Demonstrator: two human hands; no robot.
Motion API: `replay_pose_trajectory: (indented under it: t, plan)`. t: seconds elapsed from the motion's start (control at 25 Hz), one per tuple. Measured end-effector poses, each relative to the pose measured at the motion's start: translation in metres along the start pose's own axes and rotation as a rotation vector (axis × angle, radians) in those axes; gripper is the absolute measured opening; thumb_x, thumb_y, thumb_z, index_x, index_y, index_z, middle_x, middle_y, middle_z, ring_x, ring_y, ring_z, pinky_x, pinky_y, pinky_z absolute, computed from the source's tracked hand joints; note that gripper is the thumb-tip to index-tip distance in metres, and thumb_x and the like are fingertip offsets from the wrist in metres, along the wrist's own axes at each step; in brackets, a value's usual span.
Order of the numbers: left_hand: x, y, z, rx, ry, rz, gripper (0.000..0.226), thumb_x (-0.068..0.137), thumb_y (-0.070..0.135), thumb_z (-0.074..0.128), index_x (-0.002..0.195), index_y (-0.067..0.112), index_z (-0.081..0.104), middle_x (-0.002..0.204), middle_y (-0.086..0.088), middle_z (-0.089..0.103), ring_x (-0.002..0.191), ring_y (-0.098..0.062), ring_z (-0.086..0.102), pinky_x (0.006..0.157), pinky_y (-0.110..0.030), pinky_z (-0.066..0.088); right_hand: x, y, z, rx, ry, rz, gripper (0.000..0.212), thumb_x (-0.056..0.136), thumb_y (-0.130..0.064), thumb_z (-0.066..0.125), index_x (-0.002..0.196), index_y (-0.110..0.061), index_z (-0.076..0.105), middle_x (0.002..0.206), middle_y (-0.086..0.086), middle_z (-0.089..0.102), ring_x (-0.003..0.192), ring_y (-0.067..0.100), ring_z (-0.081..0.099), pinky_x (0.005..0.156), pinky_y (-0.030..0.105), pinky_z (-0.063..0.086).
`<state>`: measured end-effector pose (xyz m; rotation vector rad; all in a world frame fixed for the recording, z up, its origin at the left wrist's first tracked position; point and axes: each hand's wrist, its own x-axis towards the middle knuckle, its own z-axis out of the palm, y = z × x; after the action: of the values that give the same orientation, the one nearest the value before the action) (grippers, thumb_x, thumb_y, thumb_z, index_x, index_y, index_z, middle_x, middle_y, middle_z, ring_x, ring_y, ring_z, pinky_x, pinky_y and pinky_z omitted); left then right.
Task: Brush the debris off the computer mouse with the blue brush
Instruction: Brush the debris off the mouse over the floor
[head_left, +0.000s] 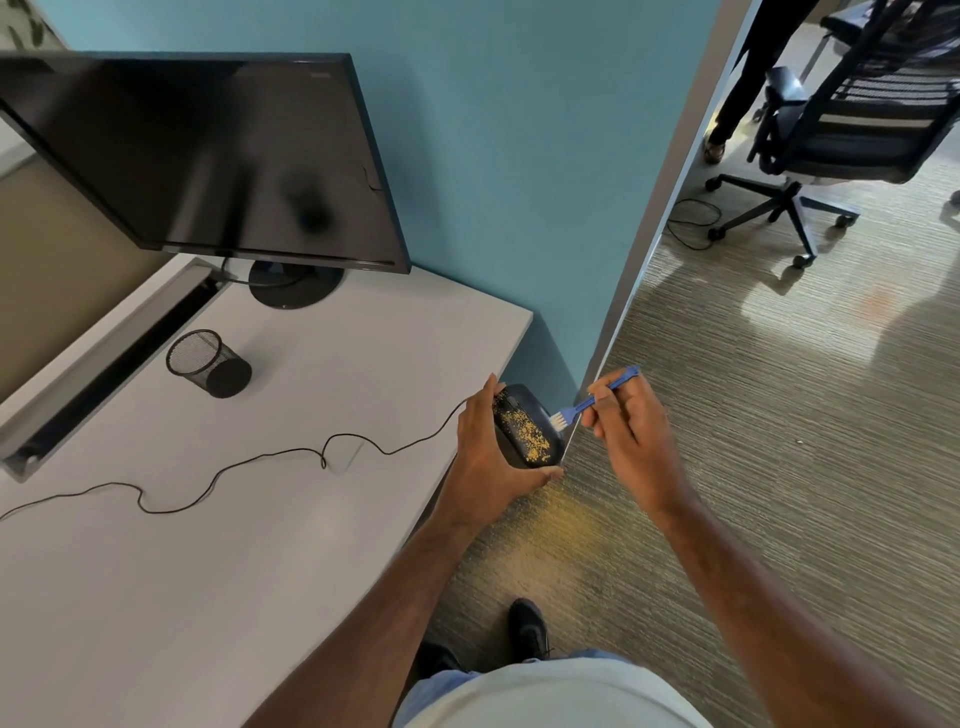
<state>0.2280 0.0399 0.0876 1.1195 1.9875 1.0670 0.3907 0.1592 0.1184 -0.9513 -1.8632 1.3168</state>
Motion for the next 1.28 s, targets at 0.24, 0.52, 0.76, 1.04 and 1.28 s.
replay_pose_trajectory:
  t: [0.24, 0.52, 0.76, 1.04, 1.28]
  plan:
    - [0.002, -0.002, -0.001, -0.009, 0.009, 0.005, 0.134, 0.059, 0.043, 0.097, 0.159, 0.029, 0.01, 0.155, 0.006, 0.028, 0.14, -0.006, 0.028, 0.1, -0.004, 0.027, 0.001, 0.008, 0.001, -0.015, 0.032, 0.011, 0.013, 0.109, -0.015, 0.046, 0.104, -0.006, 0.054, 0.074, 0.0, 0.063, 0.053, 0.03, 0.048, 0.047, 0.053, 0.041]
    - [0.004, -0.002, 0.003, -0.002, 0.016, -0.016, 0.131, 0.058, 0.044, 0.096, 0.159, 0.029, 0.013, 0.154, 0.005, 0.03, 0.137, -0.004, 0.029, 0.094, 0.0, 0.028, -0.007, 0.009, 0.006, -0.048, -0.019, -0.039, 0.013, 0.109, -0.015, 0.046, 0.102, -0.008, 0.054, 0.075, 0.003, 0.063, 0.048, 0.005, 0.046, 0.046, 0.023, 0.038]
    - [0.006, 0.002, 0.004, 0.022, 0.004, -0.019, 0.13, 0.058, 0.046, 0.096, 0.157, 0.027, 0.015, 0.154, 0.002, 0.029, 0.139, -0.01, 0.03, 0.106, -0.025, 0.037, -0.01, 0.007, -0.005, -0.096, -0.03, -0.12, 0.015, 0.109, -0.015, 0.044, 0.109, -0.005, 0.055, 0.081, -0.003, 0.065, 0.059, 0.002, 0.056, 0.056, 0.018, 0.045]
    - [0.009, 0.003, 0.004, 0.06, 0.023, -0.007, 0.131, 0.059, 0.056, 0.091, 0.158, 0.029, 0.011, 0.155, 0.001, 0.027, 0.141, -0.013, 0.029, 0.103, -0.025, 0.04, -0.03, 0.003, -0.011, -0.524, -0.136, -0.29, 0.025, 0.104, -0.023, 0.049, 0.116, -0.007, 0.064, 0.079, -0.028, 0.04, 0.074, -0.014, 0.054, 0.057, 0.004, 0.038]
    - [0.01, 0.012, 0.004, 0.068, 0.036, -0.007, 0.133, 0.053, 0.074, 0.08, 0.158, 0.027, 0.012, 0.157, 0.001, 0.027, 0.141, -0.012, 0.028, 0.103, -0.024, 0.036, -0.035, 0.005, -0.007, -0.538, -0.175, -0.334, 0.031, 0.107, -0.033, 0.041, 0.116, -0.011, 0.061, 0.098, -0.013, 0.058, 0.075, -0.005, 0.054, 0.07, 0.008, 0.043]
